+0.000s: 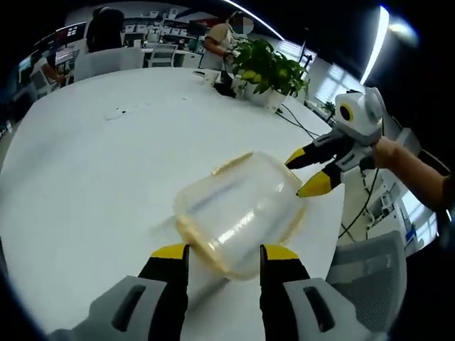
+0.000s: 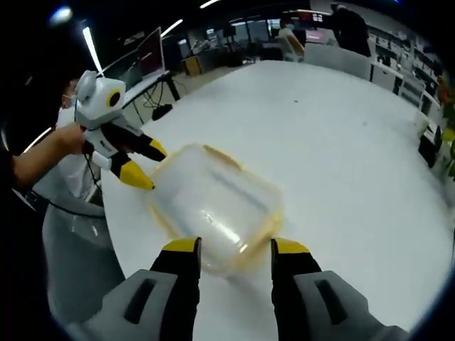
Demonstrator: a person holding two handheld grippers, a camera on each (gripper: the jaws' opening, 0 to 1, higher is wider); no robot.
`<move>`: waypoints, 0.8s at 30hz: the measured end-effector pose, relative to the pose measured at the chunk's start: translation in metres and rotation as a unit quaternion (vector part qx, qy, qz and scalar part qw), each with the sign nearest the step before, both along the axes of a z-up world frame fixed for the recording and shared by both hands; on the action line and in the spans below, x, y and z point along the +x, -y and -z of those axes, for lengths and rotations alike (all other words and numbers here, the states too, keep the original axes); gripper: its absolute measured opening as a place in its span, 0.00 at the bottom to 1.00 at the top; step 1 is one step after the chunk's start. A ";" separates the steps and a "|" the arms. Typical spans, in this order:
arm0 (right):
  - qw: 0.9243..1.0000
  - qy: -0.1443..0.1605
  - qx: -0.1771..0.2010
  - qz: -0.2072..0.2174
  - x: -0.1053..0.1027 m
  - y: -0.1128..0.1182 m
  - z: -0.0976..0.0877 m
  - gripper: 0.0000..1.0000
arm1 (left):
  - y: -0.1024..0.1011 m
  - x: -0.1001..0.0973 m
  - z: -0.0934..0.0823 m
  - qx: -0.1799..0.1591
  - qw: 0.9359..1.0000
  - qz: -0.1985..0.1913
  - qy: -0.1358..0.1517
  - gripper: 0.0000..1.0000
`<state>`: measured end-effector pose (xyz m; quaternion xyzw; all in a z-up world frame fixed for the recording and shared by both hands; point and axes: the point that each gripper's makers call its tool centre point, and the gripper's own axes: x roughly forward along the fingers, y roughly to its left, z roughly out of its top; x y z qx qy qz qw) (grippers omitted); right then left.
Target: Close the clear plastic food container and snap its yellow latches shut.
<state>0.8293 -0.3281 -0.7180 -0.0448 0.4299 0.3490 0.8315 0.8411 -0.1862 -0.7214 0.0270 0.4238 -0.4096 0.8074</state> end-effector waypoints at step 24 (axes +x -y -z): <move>1.000 -0.018 0.013 0.015 -0.002 -0.005 0.003 0.38 | 0.004 0.000 0.000 -0.001 1.000 -0.010 -0.003 0.32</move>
